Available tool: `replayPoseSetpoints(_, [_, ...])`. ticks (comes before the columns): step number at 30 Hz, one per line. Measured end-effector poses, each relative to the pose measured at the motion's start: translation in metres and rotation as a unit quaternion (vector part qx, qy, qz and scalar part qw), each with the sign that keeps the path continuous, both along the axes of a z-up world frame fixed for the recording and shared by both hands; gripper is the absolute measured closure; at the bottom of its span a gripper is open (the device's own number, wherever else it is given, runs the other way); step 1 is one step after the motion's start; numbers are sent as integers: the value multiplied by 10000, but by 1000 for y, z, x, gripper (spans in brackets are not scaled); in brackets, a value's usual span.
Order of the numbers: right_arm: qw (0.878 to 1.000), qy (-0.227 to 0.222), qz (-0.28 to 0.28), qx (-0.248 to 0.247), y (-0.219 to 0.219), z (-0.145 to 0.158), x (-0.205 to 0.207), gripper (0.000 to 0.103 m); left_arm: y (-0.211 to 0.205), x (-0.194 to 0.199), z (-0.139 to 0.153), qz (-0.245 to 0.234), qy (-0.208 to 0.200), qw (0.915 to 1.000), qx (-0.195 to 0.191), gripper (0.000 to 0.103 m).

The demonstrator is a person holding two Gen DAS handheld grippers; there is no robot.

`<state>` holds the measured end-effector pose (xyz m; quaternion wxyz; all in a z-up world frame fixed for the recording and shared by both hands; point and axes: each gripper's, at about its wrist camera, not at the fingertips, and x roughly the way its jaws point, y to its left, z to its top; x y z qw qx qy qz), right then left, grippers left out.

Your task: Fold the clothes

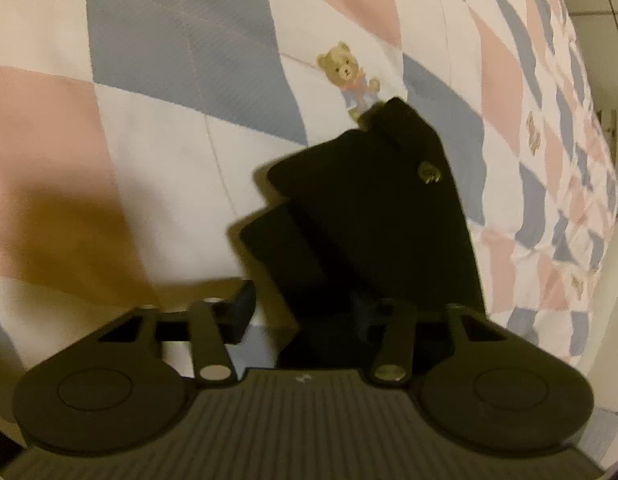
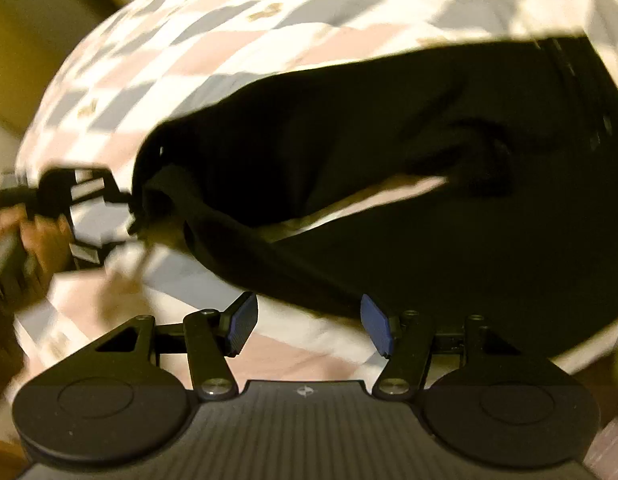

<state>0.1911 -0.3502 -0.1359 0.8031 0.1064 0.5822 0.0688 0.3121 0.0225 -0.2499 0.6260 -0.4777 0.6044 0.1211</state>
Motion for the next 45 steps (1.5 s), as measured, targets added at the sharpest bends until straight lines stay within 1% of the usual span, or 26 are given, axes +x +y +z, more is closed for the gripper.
replayPoseSetpoints(1, [9996,-91,209,-156,4,-2,-1,43,0,-1,2,-6,-49,10000,41,102])
replayPoseSetpoints(2, [9985,-175,418,-306,8,-4,-1,43,1,-3,7,-33,-153,9998,121,103])
replayPoseSetpoints(4, [9947,-290,826,-543,10,-10,-2,56,3,-11,21,-137,-460,9981,377,103])
replayPoseSetpoints(6, [9920,-264,1138,-484,9,-14,-2,100,7,-26,44,-278,-802,9938,724,103])
replayPoseSetpoints(10, [9853,-349,1670,90,5,-5,-13,101,31,-85,94,-169,-1241,9840,1269,103])
replayPoseSetpoints(13, [9768,-107,2074,530,5,-3,-26,101,51,-151,127,5,-1375,9782,1554,103])
replayPoseSetpoints(14, [9746,41,2138,666,5,-6,-31,99,55,-173,132,54,-1309,9782,1608,103])
replayPoseSetpoints(16, [9719,395,2158,849,3,-14,-39,84,57,-216,127,117,-939,9813,1677,103])
replayPoseSetpoints(17, [9715,503,2150,860,0,-18,-43,70,56,-234,112,102,-587,9818,1803,95])
replayPoseSetpoints(18, [9716,594,2126,852,-3,-21,-46,64,54,-249,93,71,-177,9801,1976,93])
replayPoseSetpoints(20, [9758,655,1966,694,-15,-22,-46,60,51,-273,55,61,726,9706,2294,91])
replayPoseSetpoints(21, [9777,686,1885,615,-21,-22,-47,57,48,-279,48,78,842,9682,2354,92])
replayPoseSetpoints(23, [9813,734,1712,477,-34,-23,-47,54,43,-283,53,138,552,9707,2333,92])
replayPoseSetpoints(26, [9877,652,1324,513,-55,-18,-45,51,32,-284,64,126,64,9714,2371,91])
replayPoseSetpoints(27, [9893,611,1215,520,-60,-20,-44,49,24,-275,70,-52,-135,9684,2491,89])
replayPoseSetpoints(28, [9906,564,1131,531,-65,-25,-43,46,16,-266,75,-254,-307,9644,2616,82])
replayPoseSetpoints(29, [9917,521,1042,542,-71,-30,-43,37,7,-256,75,-443,-411,9611,2695,74])
replayPoseSetpoints(30, [9927,527,940,538,-76,-40,-42,33,-2,-246,72,-620,-463,9586,2740,73])
replayPoseSetpoints(31, [9932,648,840,475,-80,-51,-40,33,-10,-236,65,-838,-462,9567,2749,72])
replayPoseSetpoints(32, [9933,789,746,405,-83,-62,-38,33,-18,-227,54,-1068,-309,9543,2776,69])
replayPoseSetpoints(34, [9909,1174,621,230,-86,-81,-37,36,-30,-215,30,-1481,205,9456,2888,71])
replayPoseSetpoints(35, [9907,1180,643,233,-86,-80,-38,37,-36,-216,25,-1594,346,9414,2951,71])
replayPoseSetpoints(37, [9929,873,775,247,-85,-65,-40,37,-41,-219,39,-1681,157,9385,3012,77])
replayPoseSetpoints(39, [9943,449,943,206,-82,-46,-41,37,-46,-218,57,-1769,-114,9349,3076,77])
replayPoseSetpoints(42, [9948,125,995,162,-73,-31,-29,37,-55,-206,87,-1994,-602,9215,3278,77])
replayPoseSetpoints(45, [9951,-72,977,153,-63,-23,-14,37,-72,-186,108,-2438,-1078,8978,3505,77])
